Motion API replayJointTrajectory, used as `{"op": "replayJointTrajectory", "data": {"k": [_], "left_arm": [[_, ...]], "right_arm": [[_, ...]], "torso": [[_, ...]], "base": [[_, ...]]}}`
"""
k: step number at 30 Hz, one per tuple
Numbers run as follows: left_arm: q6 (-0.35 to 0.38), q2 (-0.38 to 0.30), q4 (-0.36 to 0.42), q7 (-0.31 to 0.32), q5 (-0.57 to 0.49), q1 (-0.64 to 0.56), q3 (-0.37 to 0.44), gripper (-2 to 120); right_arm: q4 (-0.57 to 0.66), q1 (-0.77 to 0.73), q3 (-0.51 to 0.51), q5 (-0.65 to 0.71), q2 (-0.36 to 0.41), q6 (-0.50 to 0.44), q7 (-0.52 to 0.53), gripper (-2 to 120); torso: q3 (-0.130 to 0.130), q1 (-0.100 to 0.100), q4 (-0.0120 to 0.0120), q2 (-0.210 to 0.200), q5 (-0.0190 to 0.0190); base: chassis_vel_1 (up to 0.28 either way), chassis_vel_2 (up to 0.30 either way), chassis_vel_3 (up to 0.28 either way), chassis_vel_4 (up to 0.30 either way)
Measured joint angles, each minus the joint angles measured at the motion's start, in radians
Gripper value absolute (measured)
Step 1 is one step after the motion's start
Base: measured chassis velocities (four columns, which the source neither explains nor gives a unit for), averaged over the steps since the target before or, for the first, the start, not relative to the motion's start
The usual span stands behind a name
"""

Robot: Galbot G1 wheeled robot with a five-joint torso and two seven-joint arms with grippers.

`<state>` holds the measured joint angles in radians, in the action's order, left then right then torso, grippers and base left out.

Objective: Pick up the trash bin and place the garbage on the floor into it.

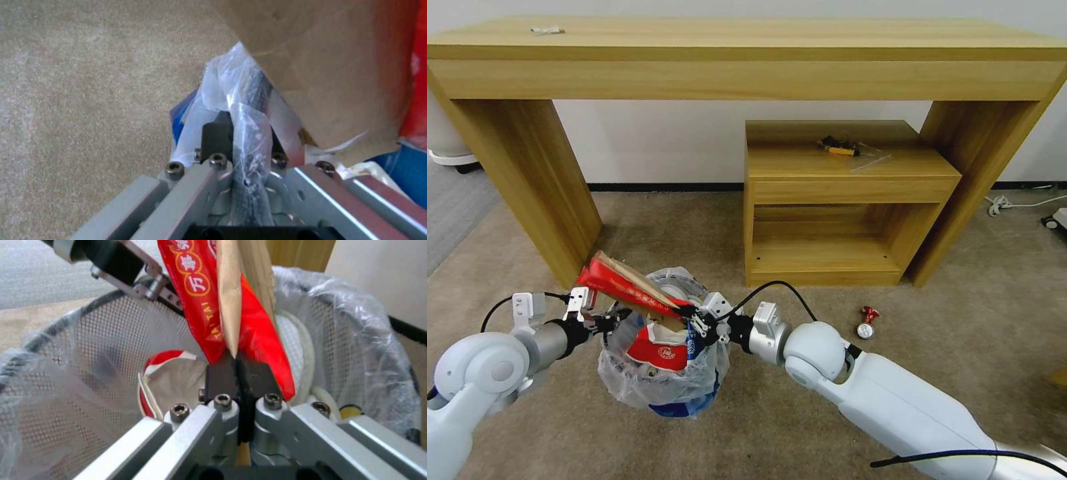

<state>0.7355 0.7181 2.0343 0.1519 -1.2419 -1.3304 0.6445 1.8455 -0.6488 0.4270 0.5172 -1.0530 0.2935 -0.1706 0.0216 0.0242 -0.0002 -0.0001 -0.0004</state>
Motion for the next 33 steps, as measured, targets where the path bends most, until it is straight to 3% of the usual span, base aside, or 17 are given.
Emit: {"op": "replayJointTrajectory", "data": {"k": [6,10,15,18,22,26,33], "left_arm": [[0.0,0.001,0.0,0.0,-0.001,0.0,0.003,0],[0.0,0.002,-0.007,-0.001,-0.001,0.0,0.008,0],[0.0,0.002,-0.007,-0.003,0.0,0.001,0.01,0],[0.0,0.003,-0.007,-0.004,0.001,0.0,0.01,0],[0.0,0.004,-0.007,-0.005,0.002,-0.003,0.013,0],[0.0,0.007,-0.009,-0.005,0.003,-0.004,0.014,0],[0.0,0.014,-0.013,-0.006,0.007,-0.004,0.011,0]], "right_arm": [[0.011,-0.01,-0.001,0.002,0.009,0.007,0.023,3],[0.027,-0.02,-0.008,0.009,0.02,0.008,0.054,24],[0.036,-0.029,-0.009,0.012,0.024,0.007,0.07,37],[0.045,-0.031,-0.013,0.015,0.024,0.005,0.08,52],[0.054,-0.031,-0.019,0.023,0.026,0.005,0.088,61],[0.073,-0.03,-0.035,0.032,0.029,0.005,0.1,82],[0.092,-0.032,-0.052,0.038,0.035,0.004,0.109,99]], "torso": [[0.0,0.0,0.0001,0.0,0.0],[0.0,0.0,0.0,0.0,0.0],[0.0,0.0,0.0,0.0,0.0],[0.0,0.0,0.0,0.0,0.0],[0.0,0.0,0.0,0.0,0.0],[0.0,0.0,0.0,0.0,0.0],[0.0,0.0,0.0,0.0,0.0]], "base": [[0.0,0.0,0.0,0.0],[0.0,0.0,0.0,0.0],[0.0,0.0,0.0,0.0],[0.0,0.0,0.0,0.0],[0.0,0.0,0.0,0.0],[0.0,0.0,0.0,0.0],[0.0,0.0,0.0,0.0]]}}
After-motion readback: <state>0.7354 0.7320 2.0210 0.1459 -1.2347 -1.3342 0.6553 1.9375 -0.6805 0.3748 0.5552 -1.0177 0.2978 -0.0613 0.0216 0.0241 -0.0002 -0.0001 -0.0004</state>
